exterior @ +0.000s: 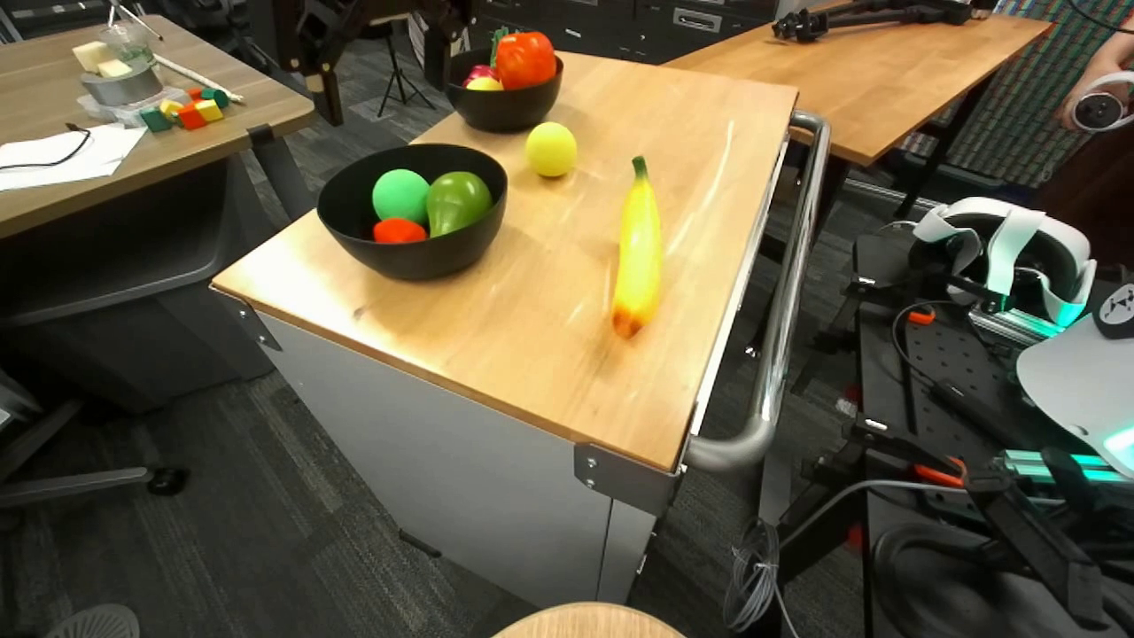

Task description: Take the fruit and vegetable toys out of the black bowls and put them on the counter

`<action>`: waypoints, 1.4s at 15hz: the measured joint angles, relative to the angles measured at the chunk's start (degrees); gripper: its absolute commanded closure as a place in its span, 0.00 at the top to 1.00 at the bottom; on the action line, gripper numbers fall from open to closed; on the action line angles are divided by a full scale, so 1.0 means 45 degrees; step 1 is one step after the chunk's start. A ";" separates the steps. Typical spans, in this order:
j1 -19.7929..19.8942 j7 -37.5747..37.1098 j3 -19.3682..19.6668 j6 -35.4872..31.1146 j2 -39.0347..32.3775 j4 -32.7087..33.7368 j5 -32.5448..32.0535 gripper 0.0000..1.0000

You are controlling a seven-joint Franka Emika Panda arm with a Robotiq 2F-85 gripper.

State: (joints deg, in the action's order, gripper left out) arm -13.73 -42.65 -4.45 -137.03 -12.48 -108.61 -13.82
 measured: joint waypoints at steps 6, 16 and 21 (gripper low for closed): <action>0.0064 -0.0873 0.0654 -0.0022 -0.1093 0.0900 0.0017 0.82; 0.0066 -0.2211 0.1014 -0.0908 -0.2125 0.1100 0.0043 0.82; 0.0039 -0.2572 0.1057 -0.1169 -0.2629 0.1238 0.0043 0.82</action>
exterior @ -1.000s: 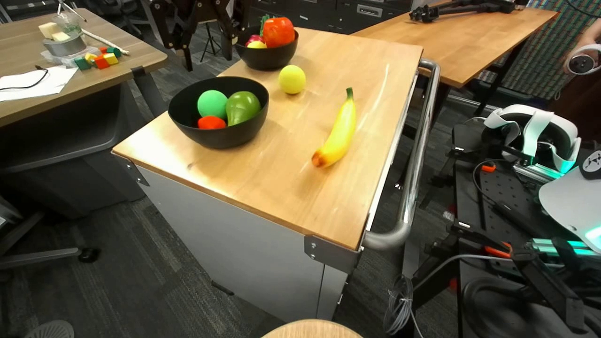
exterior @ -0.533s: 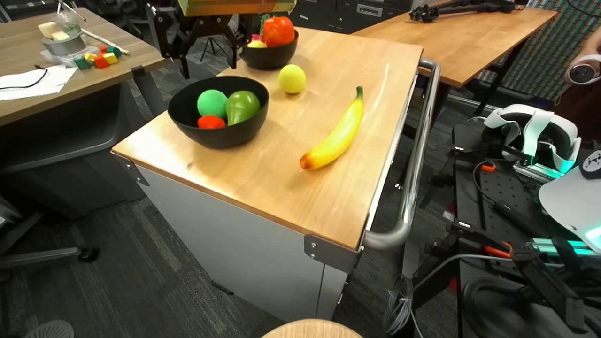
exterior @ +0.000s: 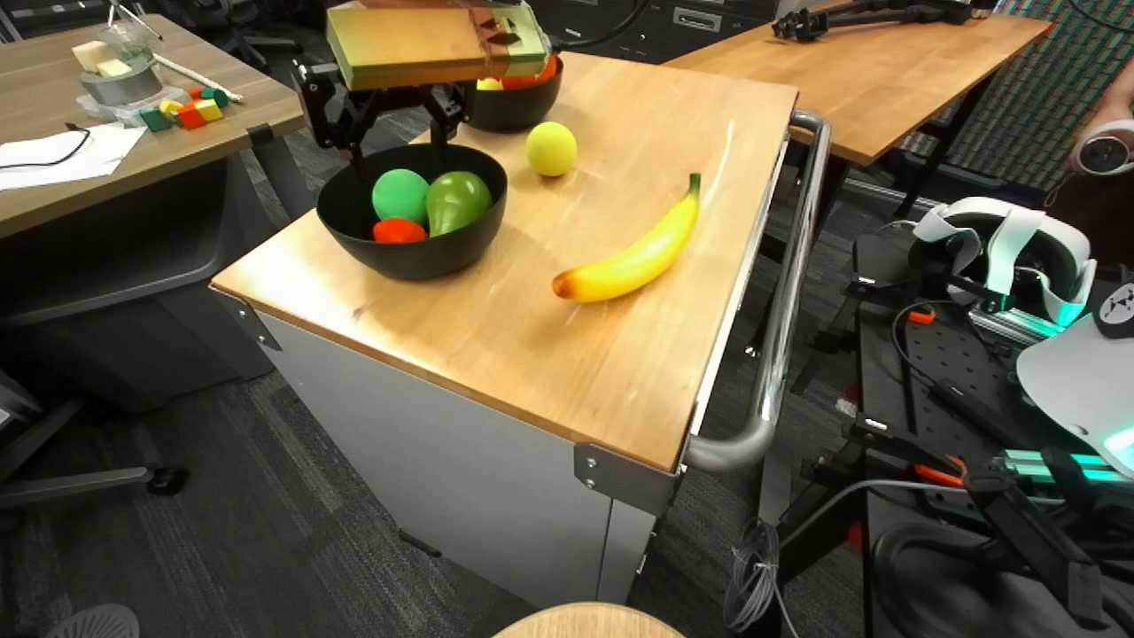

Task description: Take the fruit and vegetable toys out of the black bowls and put them on the counter

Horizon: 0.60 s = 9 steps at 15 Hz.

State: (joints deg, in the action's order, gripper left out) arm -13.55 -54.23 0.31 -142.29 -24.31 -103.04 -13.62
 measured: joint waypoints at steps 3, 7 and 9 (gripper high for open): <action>-0.0097 -0.0101 0.0054 -0.0010 -0.0258 0.0116 -0.0001 0.81; -0.0270 -0.0161 0.0199 -0.0016 -0.0536 0.0211 -0.0041 0.82; -0.0373 -0.0187 0.0330 -0.0018 -0.0640 0.0250 -0.0090 0.80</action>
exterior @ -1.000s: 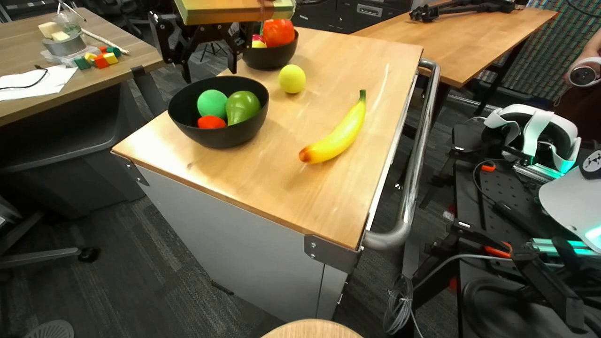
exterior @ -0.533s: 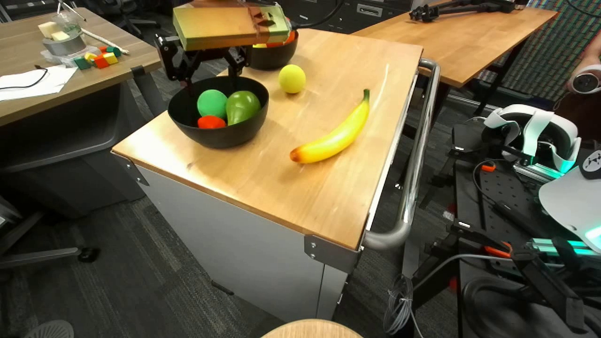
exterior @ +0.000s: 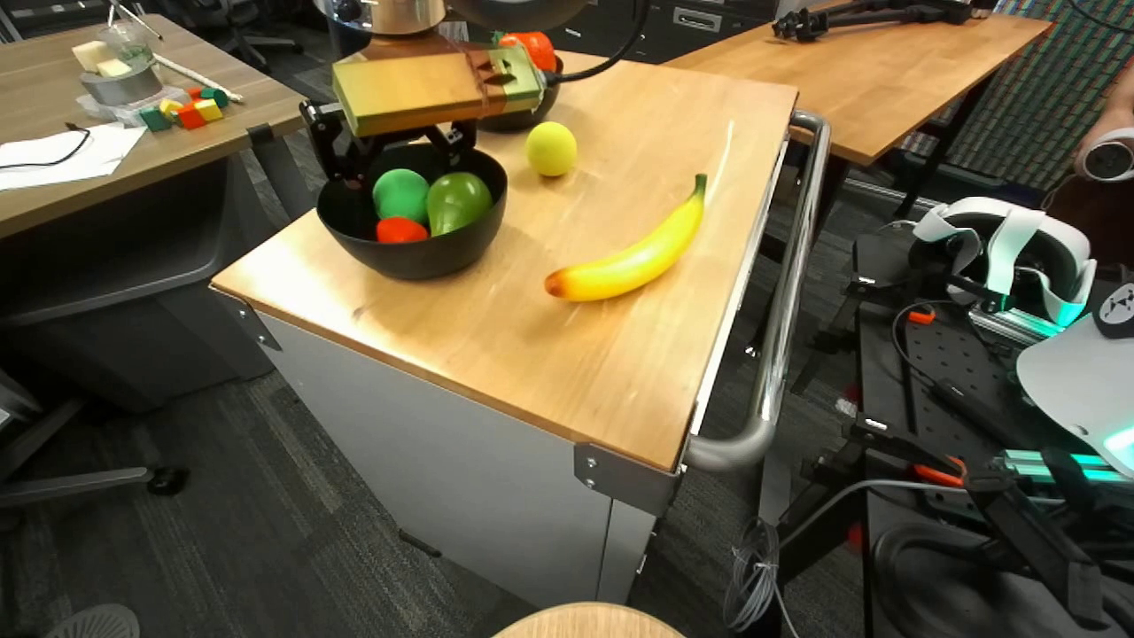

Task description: Take the fruit and vegetable toys out of the black bowls and put them on the counter

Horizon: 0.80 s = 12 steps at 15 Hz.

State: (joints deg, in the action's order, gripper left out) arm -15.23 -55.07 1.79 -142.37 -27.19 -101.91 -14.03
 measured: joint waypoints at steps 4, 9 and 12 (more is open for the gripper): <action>-0.0141 -0.0076 0.0227 -0.0048 -0.0058 0.0021 -0.0084 0.50; -0.0324 -0.0102 0.0188 -0.0524 0.0198 0.0046 -0.0071 0.25; -0.0392 -0.0098 -0.0285 -0.0776 0.1102 -0.0097 0.0335 0.23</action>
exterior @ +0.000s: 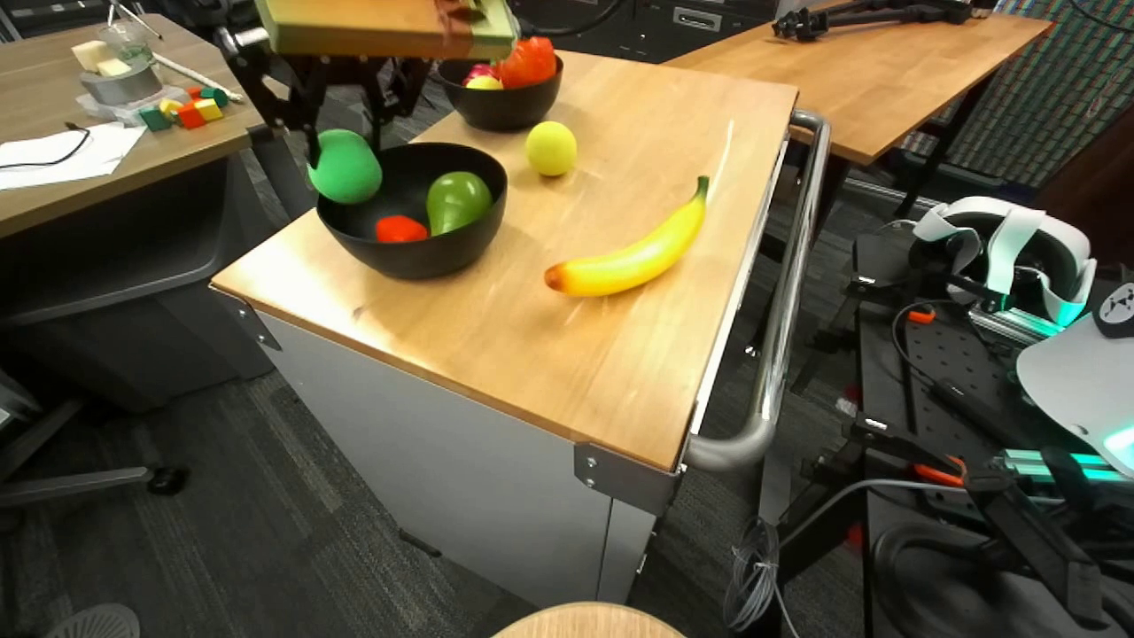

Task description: Take the fruit and vegetable toys out of the black bowls and put them on the counter

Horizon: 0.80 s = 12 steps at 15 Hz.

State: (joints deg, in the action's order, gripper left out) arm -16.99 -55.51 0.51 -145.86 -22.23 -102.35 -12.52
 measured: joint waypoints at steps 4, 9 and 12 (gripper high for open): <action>0.0002 0.0028 -0.0614 0.0103 0.2111 -0.0787 0.0583 0.23; 0.0413 0.0063 -0.0984 0.1632 0.5141 -0.3306 0.1462 0.23; 0.1018 -0.0100 -0.1049 0.2010 0.6331 -0.4799 0.1723 0.23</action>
State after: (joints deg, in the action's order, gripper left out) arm -12.41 -55.96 -4.21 -136.82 6.26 -123.94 -4.77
